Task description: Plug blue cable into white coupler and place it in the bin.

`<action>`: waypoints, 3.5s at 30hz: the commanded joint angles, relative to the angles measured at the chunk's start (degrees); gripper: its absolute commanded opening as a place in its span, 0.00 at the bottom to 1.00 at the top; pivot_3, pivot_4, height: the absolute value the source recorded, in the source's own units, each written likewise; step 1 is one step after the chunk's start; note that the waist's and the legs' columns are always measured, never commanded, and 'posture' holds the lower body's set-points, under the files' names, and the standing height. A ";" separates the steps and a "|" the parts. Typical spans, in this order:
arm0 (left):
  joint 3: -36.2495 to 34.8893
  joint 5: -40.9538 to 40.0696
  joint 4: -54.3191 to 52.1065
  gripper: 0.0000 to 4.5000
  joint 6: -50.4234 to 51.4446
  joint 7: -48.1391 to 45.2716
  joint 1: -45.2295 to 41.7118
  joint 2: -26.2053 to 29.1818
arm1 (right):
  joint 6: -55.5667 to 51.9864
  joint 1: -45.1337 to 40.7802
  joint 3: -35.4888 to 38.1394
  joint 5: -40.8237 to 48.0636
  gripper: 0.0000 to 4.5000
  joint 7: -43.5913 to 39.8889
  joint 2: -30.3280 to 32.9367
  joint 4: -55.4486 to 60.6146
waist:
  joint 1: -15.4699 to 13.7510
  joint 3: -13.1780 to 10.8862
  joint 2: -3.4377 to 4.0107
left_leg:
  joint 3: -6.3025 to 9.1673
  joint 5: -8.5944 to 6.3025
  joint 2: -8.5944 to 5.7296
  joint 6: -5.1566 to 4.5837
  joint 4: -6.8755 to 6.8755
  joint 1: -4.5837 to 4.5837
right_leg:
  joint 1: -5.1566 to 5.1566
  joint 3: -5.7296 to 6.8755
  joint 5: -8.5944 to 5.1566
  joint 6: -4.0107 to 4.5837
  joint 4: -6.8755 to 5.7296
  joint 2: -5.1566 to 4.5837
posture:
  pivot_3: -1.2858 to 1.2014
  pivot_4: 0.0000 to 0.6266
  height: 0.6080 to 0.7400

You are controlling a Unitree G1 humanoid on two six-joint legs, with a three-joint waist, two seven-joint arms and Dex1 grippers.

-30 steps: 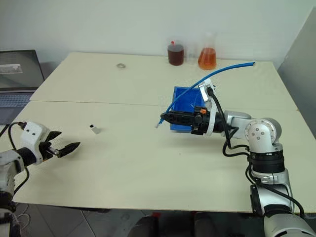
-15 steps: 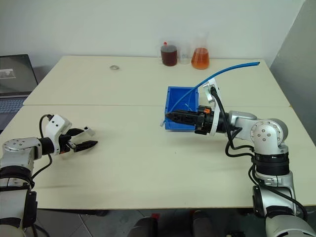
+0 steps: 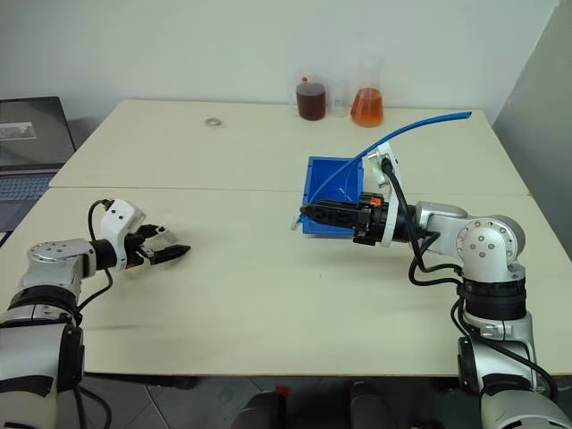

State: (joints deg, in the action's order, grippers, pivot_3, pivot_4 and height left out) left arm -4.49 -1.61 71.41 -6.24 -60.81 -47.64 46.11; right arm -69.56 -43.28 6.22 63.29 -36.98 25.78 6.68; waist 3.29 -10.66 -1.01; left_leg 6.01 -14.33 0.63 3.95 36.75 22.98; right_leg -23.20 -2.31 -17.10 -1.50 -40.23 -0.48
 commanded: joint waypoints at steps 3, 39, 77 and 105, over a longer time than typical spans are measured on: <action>-0.21 0.60 0.19 0.81 0.63 -1.53 -0.22 1.41 | 0.11 0.50 2.09 1.98 0.02 0.77 0.27 2.68 | 0.03 0.00 0.00 | 0.00 0.00 0.01 0.00 0.03 0.00 | -0.01 0.00 0.00 0.00 -0.05 0.00 | 0.52 0.24 1.00; 6.27 -14.02 -62.22 0.17 22.71 -15.95 19.82 -7.01 | 2.64 2.13 0.68 -0.27 0.02 0.22 1.16 4.28 | 0.01 0.00 0.00 | 0.02 0.01 0.06 0.01 0.18 0.01 | -0.03 -0.11 0.00 0.01 -0.26 -0.01 | 0.52 0.24 1.00; 24.59 -0.85 -42.64 0.17 0.91 -21.51 13.87 -11.81 | 46.37 9.04 -31.11 -48.94 0.02 -13.25 -3.26 -0.89 | -0.50 0.09 0.10 | 0.09 0.29 0.09 -0.46 0.12 -1.11 | 1.07 -0.08 -0.01 -0.26 -0.05 0.26 | 0.52 0.24 1.00; 23.74 -0.44 -40.95 0.17 0.99 -20.41 13.40 -11.32 | 37.00 9.02 -30.38 -46.62 0.02 -15.34 -6.91 1.80 | -0.33 0.09 0.11 | 0.15 0.29 0.11 -0.46 0.08 -1.12 | 1.08 -0.04 0.00 -0.25 -0.02 0.28 | 0.52 0.24 1.00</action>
State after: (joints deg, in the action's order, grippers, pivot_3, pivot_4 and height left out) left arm 18.84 -5.38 27.34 -6.33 -83.14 -34.39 33.86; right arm -33.00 -34.15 -24.91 16.49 -52.17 19.14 6.53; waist 2.96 -10.58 -0.90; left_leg 6.16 -14.05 0.74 3.49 36.83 21.86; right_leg -22.12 -2.35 -17.09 -1.75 -40.25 -0.20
